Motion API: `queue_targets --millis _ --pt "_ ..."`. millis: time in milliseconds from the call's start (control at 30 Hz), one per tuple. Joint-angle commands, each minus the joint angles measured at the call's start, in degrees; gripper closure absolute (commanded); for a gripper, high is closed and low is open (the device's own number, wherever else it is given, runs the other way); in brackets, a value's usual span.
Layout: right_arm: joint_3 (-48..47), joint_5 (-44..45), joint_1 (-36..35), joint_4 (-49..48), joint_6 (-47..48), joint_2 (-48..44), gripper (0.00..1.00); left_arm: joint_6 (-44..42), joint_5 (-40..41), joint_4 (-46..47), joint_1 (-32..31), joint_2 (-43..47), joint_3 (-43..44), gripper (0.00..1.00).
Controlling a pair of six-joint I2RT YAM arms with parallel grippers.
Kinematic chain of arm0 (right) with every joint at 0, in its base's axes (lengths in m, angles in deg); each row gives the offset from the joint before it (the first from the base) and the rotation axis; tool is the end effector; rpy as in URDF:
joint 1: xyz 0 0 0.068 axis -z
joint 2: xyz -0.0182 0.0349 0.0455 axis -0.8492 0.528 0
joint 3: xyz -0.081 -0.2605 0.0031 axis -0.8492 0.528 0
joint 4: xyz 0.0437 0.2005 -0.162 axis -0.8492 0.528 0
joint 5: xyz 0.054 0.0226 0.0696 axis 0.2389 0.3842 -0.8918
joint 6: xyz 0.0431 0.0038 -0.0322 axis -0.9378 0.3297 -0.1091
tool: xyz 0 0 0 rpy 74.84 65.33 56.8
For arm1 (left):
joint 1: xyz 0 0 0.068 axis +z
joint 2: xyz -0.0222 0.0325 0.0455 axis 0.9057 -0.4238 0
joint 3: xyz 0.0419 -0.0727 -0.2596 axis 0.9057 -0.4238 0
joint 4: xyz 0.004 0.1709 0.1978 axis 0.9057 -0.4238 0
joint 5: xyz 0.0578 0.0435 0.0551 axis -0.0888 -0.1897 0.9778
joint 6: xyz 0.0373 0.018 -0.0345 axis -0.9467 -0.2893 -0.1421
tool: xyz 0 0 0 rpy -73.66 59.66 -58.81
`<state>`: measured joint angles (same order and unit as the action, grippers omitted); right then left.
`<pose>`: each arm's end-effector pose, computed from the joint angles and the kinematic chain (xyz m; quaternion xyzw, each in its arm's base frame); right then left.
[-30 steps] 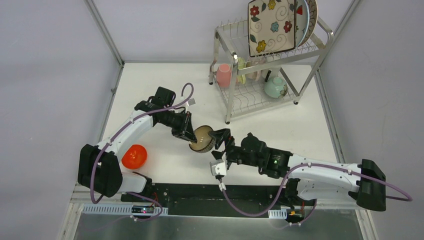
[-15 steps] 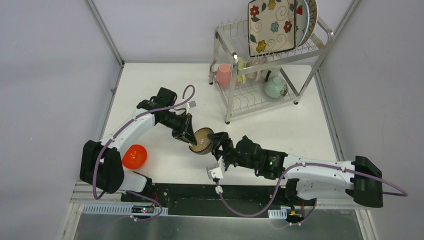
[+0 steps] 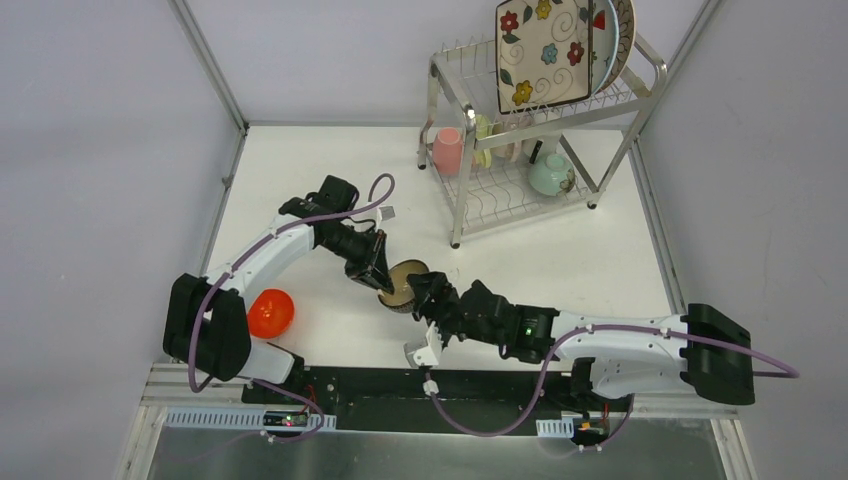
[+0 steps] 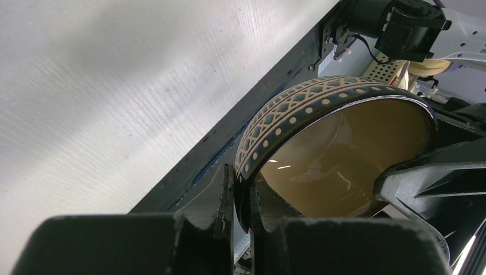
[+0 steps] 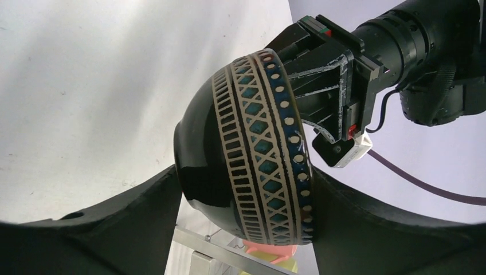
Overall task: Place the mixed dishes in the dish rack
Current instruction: Pick up the bowl from the center of the board.
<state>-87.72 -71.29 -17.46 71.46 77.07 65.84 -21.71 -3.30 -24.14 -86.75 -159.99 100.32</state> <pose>0.0665 0.2469 0.2351 -0.8069 0.2027 -0.0527 0.5523 0.2279 -0.1209 0.2469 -0.1088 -0.8886 0.4457 0.0030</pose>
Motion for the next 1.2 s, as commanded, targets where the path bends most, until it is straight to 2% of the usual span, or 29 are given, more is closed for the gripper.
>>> queue_targets --millis 0,100,267,367,467,633,767,1100,1133,1167 --pt "0.7 0.7 -1.1 -4.0 2.1 1.2 0.27 -0.5 -3.3 -0.3 -0.7 -0.3 3.2 1.0" --pt "1.5 1.4 -1.4 -5.8 2.8 1.5 0.4 -0.6 -2.1 -0.4 -0.7 -1.0 3.4 1.0" --pt "2.0 2.4 -1.7 -6.1 3.6 1.2 0.54 -0.7 0.1 -1.0 -0.6 -2.1 5.4 1.0" --pt "2.0 2.8 -1.7 -6.0 3.1 1.1 0.65 -0.6 1.5 -1.4 -0.6 -2.1 6.5 0.95" --pt "2.0 3.3 -1.8 -6.1 3.1 1.2 0.7 -0.6 2.3 -1.4 -0.6 -2.3 7.0 0.88" --pt "3.5 4.9 -2.0 -11.2 2.1 2.0 0.76 -0.6 3.3 -1.4 -0.6 -2.5 7.7 0.7" --pt "4.4 6.2 -2.1 -14.1 2.6 3.2 0.8 -0.6 4.3 -1.4 -0.6 -2.0 8.2 0.64" --pt "5.0 8.8 -2.3 -16.0 0.5 5.3 0.81 0.0 9.3 -1.1 -0.6 0.1 10.3 0.51" --pt "5.3 9.4 -2.3 -16.0 0.0 5.5 0.81 0.2 10.2 -0.8 -0.6 0.9 10.4 0.42" --pt "5.5 10.0 -2.4 -16.2 -0.5 5.6 0.81 0.3 11.2 -0.7 -0.6 1.4 10.4 0.38"
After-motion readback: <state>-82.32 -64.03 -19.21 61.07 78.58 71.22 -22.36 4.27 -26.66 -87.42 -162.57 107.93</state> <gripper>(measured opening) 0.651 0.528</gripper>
